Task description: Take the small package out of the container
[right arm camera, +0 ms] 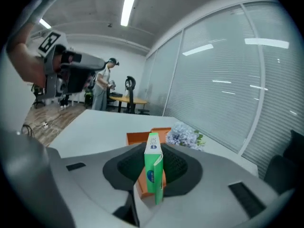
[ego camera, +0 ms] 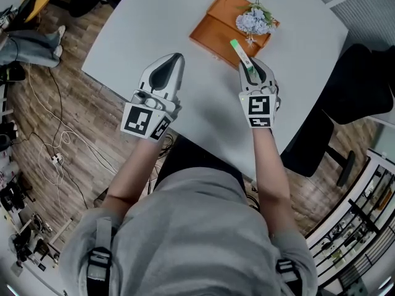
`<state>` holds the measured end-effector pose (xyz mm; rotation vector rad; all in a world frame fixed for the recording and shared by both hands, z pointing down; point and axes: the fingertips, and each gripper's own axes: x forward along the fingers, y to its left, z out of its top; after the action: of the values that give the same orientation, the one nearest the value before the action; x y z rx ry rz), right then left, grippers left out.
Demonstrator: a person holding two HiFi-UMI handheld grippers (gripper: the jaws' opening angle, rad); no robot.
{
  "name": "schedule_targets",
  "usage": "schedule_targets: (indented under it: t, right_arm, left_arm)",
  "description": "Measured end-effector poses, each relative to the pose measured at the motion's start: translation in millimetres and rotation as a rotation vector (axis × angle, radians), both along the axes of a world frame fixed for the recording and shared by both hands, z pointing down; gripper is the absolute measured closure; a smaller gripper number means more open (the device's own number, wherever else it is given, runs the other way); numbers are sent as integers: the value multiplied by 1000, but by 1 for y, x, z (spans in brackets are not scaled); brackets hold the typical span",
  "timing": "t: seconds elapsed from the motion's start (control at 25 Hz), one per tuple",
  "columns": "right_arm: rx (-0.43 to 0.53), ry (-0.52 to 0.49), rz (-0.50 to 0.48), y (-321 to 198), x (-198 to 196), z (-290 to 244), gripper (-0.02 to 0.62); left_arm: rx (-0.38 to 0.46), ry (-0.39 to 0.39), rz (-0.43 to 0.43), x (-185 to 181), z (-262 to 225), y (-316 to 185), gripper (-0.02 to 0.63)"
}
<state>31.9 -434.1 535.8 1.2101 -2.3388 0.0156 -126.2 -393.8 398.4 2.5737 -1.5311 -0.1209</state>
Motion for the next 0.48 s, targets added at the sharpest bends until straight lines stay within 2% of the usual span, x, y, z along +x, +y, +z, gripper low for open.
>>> schedule_targets:
  t: [0.24,0.48]
  right_arm:
    - [97,-242,162,35,55,-84,480]
    - [223,-354,258,85,101,-153,482]
  left_arm:
    - [59,-2,22,15,-33,13,586]
    - [95,-3,30,31,-63,37,586]
